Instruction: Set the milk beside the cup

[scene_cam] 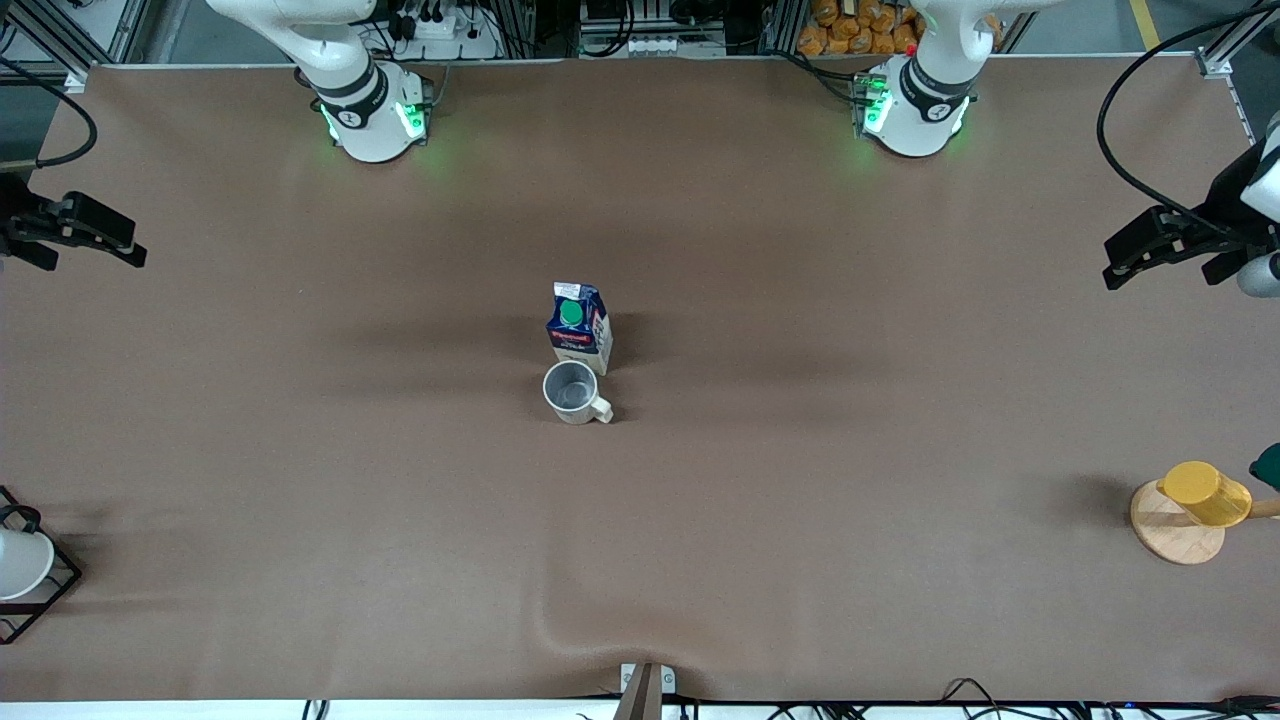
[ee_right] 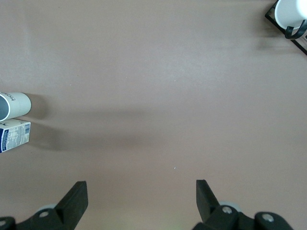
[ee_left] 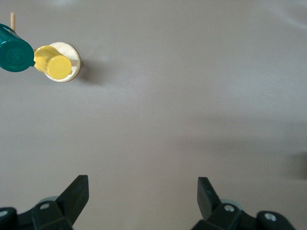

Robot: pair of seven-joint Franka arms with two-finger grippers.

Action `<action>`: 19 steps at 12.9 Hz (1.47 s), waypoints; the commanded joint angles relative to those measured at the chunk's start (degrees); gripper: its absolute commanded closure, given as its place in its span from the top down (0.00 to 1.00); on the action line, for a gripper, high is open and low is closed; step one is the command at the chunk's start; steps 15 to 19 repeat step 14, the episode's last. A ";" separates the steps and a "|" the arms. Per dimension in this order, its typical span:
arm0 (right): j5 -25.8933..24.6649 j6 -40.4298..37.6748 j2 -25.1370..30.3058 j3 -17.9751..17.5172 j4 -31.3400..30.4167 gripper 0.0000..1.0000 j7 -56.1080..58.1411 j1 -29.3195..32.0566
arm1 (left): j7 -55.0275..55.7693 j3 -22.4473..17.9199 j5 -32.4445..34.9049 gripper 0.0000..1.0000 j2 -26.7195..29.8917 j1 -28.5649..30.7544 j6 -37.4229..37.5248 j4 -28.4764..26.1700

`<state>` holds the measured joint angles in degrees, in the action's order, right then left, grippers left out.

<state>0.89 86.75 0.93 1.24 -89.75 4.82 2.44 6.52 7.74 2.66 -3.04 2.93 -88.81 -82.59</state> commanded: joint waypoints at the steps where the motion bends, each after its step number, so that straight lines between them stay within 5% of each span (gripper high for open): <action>1: -0.28 -0.35 -0.67 -0.45 1.24 1.00 -0.69 0.28 | -0.90 -0.53 0.15 1.00 1.37 -0.73 0.83 -1.43; 19: -0.28 -0.26 -0.75 -0.45 1.24 1.00 -0.69 0.19 | 4.02 0.70 -1.52 1.00 3.13 -2.67 -0.83 -7.67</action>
